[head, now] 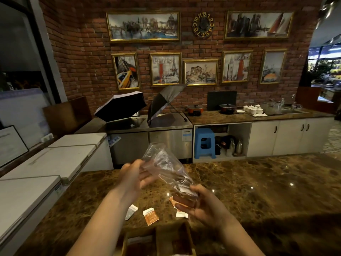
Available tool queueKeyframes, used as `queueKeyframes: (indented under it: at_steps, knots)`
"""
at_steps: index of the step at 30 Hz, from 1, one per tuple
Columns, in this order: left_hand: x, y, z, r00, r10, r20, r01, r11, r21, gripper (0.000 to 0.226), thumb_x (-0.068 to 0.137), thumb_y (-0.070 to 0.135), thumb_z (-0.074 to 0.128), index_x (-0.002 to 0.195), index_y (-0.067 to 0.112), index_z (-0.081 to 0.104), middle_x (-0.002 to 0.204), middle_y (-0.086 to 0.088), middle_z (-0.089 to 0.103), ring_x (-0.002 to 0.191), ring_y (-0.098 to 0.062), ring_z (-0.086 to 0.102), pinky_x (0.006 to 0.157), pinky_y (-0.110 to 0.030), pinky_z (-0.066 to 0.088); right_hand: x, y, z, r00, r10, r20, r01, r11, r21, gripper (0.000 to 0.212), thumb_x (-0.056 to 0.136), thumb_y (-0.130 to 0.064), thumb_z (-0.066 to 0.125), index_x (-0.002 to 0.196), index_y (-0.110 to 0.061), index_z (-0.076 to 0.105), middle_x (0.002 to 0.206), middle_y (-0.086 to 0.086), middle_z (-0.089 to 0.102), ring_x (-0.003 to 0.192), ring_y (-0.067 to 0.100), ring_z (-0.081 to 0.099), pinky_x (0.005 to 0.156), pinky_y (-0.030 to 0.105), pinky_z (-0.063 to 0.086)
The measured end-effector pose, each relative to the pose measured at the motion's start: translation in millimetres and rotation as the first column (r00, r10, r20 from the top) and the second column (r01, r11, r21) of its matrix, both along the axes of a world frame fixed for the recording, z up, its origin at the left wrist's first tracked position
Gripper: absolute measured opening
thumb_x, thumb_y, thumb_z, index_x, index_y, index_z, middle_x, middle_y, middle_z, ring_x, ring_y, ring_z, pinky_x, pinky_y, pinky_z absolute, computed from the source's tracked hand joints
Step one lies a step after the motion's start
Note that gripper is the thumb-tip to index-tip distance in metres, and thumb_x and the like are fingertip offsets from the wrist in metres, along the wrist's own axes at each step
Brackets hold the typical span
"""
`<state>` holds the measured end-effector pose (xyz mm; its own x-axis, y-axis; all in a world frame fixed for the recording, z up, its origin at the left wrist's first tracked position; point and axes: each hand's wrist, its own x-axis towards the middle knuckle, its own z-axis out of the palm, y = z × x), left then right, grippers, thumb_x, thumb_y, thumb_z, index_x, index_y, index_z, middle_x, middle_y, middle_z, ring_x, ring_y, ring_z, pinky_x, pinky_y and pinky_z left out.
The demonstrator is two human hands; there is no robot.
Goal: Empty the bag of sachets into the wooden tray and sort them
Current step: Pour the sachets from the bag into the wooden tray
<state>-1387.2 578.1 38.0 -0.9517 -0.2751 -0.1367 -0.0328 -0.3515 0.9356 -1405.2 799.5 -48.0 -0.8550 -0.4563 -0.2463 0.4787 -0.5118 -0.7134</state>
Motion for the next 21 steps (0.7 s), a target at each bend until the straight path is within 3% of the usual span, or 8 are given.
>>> queueKeyframes:
  at_steps: [2, 7, 10, 12, 15, 17, 19, 21]
  knots:
    - [4, -5, -11, 1.0, -0.001, 0.02, 0.001, 1.0, 0.0, 0.028, 0.103, 0.008, 0.046, 0.124, -0.008, 0.054, 0.114, -0.027, 0.07, 0.101, -0.038, 0.072, 0.066, -0.042, 0.063, 0, 3, -1, 1.0, -0.013, 0.002, 0.013, 1.0, -0.014, 0.05, 0.088, -0.011, 0.067, 0.134, 0.002, 0.055, 0.128, 0.031, 0.066, 0.118, 0.046, 0.065, 0.098, 0.057, 0.054]
    - [10, -11, -36, 0.996, -0.073, 0.052, 0.074, 0.997, -0.01, 0.031, 0.101, 0.013, 0.049, 0.121, -0.006, 0.06, 0.115, -0.027, 0.072, 0.105, -0.036, 0.073, 0.094, -0.057, 0.056, 1, 11, -8, 1.0, -0.021, -0.003, 0.022, 0.995, 0.099, 0.043, 0.088, -0.009, 0.067, 0.129, 0.002, 0.059, 0.122, 0.026, 0.071, 0.113, 0.04, 0.07, 0.088, 0.051, 0.061]
    - [12, -13, -43, 0.994, -0.052, 0.097, 0.062, 0.994, -0.093, 0.028, 0.099, 0.019, 0.049, 0.11, 0.002, 0.068, 0.108, -0.019, 0.075, 0.103, -0.035, 0.072, 0.086, -0.05, 0.056, -1, 19, -10, 1.0, -0.007, -0.02, 0.01, 0.988, 0.156, 0.033, 0.095, -0.008, 0.063, 0.127, 0.0, 0.06, 0.121, 0.026, 0.071, 0.112, 0.04, 0.07, 0.091, 0.052, 0.058]
    - [14, -11, -44, 0.993, 0.02, 0.12, 0.003, 0.981, -0.193, 0.028, 0.1, 0.025, 0.048, 0.098, 0.008, 0.069, 0.102, -0.016, 0.075, 0.098, -0.035, 0.068, 0.083, -0.048, 0.055, -5, 25, -10, 0.998, 0.003, -0.057, 0.012, 0.964, 0.264, 0.032, 0.095, -0.011, 0.064, 0.126, -0.002, 0.062, 0.119, 0.025, 0.073, 0.106, 0.037, 0.073, 0.086, 0.048, 0.061]
    - [11, -7, -43, 0.989, 0.129, 0.075, -0.102, 0.951, -0.293, 0.026, 0.101, 0.03, 0.053, 0.106, 0.01, 0.069, 0.104, -0.015, 0.075, 0.096, -0.033, 0.069, 0.086, -0.047, 0.055, -12, 35, -8, 0.99, 0.035, -0.137, 0.036, 0.873, 0.486, 0.045, 0.085, -0.019, 0.078, 0.126, -0.007, 0.063, 0.115, 0.022, 0.075, 0.106, 0.039, 0.072, 0.093, 0.054, 0.059]
    - [4, -4, -43, 0.986, 0.167, 0.031, -0.143, 0.916, -0.374, 0.023, 0.096, 0.035, 0.063, 0.11, 0.018, 0.069, 0.109, -0.011, 0.075, 0.103, -0.031, 0.07, 0.095, -0.051, 0.055, -14, 38, -3, 0.974, 0.104, -0.204, 0.057, 0.753, 0.655, 0.045, 0.081, -0.024, 0.083, 0.12, -0.013, 0.062, 0.11, 0.016, 0.076, 0.101, 0.034, 0.074, 0.093, 0.052, 0.059]
    - [-1, 2, -43, 0.995, 0.1, -0.001, -0.086, 0.846, -0.526, 0.019, 0.091, 0.042, 0.069, 0.106, 0.031, 0.067, 0.107, -0.003, 0.074, 0.105, -0.026, 0.068, 0.098, -0.05, 0.054, -14, 38, 3, 0.957, 0.16, -0.24, 0.087, 0.634, 0.768, 0.026, 0.088, -0.022, 0.077, 0.104, -0.023, 0.057, 0.102, 0.005, 0.072, 0.089, 0.023, 0.074, 0.078, 0.037, 0.063]
    - [-7, 13, -46, 0.999, -0.041, 0.014, 0.039, 0.701, -0.712, 0.025, 0.091, 0.043, 0.069, 0.113, 0.035, 0.062, 0.108, 0.006, 0.07, 0.103, -0.017, 0.066, 0.094, -0.041, 0.053, -17, 35, 6, 0.938, 0.187, -0.293, 0.138, 0.573, 0.808, 0.025, 0.091, -0.02, 0.075, 0.102, -0.026, 0.054, 0.101, -0.001, 0.068, 0.09, 0.016, 0.07, 0.078, 0.034, 0.062]
